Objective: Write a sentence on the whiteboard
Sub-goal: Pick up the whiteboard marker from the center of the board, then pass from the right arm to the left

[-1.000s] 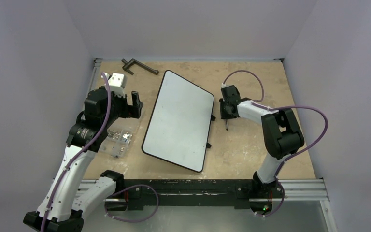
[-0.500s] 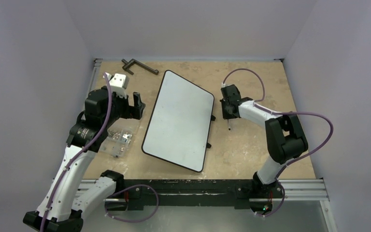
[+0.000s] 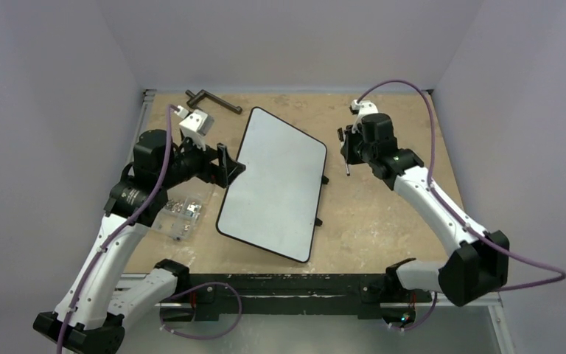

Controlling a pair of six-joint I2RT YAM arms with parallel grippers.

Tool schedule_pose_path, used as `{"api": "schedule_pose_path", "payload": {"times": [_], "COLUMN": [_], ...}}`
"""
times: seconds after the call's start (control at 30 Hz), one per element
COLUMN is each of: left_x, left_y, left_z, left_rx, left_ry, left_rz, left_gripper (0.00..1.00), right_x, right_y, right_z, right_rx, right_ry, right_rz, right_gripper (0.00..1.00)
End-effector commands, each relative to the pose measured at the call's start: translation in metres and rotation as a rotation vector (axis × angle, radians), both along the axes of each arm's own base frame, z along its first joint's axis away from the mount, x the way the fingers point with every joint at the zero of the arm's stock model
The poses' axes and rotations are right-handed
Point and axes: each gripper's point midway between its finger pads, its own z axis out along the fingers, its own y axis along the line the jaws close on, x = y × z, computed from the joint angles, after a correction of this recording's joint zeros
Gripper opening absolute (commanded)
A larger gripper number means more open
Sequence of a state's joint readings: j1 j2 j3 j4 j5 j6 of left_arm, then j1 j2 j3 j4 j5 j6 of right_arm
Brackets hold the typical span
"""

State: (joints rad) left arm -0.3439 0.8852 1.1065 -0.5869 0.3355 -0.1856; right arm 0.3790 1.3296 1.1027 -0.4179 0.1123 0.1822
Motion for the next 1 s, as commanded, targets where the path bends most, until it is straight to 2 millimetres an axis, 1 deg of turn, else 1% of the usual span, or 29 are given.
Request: {"api": "schedule_pose_path", "payload": {"times": [0.0,0.07,0.17,0.23,0.33,0.43,0.5,0.6,0.7,0.83,0.97], "left_x": [-0.026,-0.032,-0.042,-0.048,-0.057,-0.058,-0.058,-0.054,-0.053,-0.05,-0.045], "left_y": [-0.04,-0.048,-0.06,-0.068,-0.082,-0.091,-0.098,-0.107,-0.114,-0.117,-0.118], "left_z": [0.056,0.065,0.077,0.082,0.084,0.081,0.076,0.067,0.06,0.054,0.05], "left_rx": [-0.199,-0.238,-0.275,-0.297,-0.312,-0.311,-0.308,-0.302,-0.289,-0.282,-0.284], "left_ry": [-0.039,-0.029,-0.009,0.009,0.028,0.055,0.095,0.152,0.177,0.214,0.235], "left_rz": [-0.221,-0.267,-0.332,-0.38,-0.446,-0.476,-0.483,-0.477,-0.474,-0.452,-0.428], "left_gripper": [0.9,0.89,0.89,0.86,0.82,0.79,0.75,0.7,0.67,0.59,0.55], "right_x": [-0.026,-0.04,-0.061,-0.075,-0.099,-0.116,-0.128,-0.142,-0.152,-0.161,-0.164], "right_y": [0.045,0.059,0.075,0.085,0.101,0.113,0.123,0.136,0.147,0.155,0.161], "right_z": [0.055,0.071,0.092,0.106,0.126,0.137,0.138,0.132,0.128,0.127,0.123], "right_rx": [0.19,0.251,0.316,0.352,0.407,0.416,0.401,0.385,0.374,0.356,0.322], "right_ry": [-0.147,-0.187,-0.237,-0.267,-0.312,-0.345,-0.353,-0.345,-0.34,-0.345,-0.337], "right_rz": [0.272,0.378,0.52,0.607,0.742,0.82,0.87,0.931,0.97,0.993,1.014], "right_gripper": [0.0,0.0,0.0,0.0,0.0,0.0,0.0,0.0,0.0,0.0,0.0]}}
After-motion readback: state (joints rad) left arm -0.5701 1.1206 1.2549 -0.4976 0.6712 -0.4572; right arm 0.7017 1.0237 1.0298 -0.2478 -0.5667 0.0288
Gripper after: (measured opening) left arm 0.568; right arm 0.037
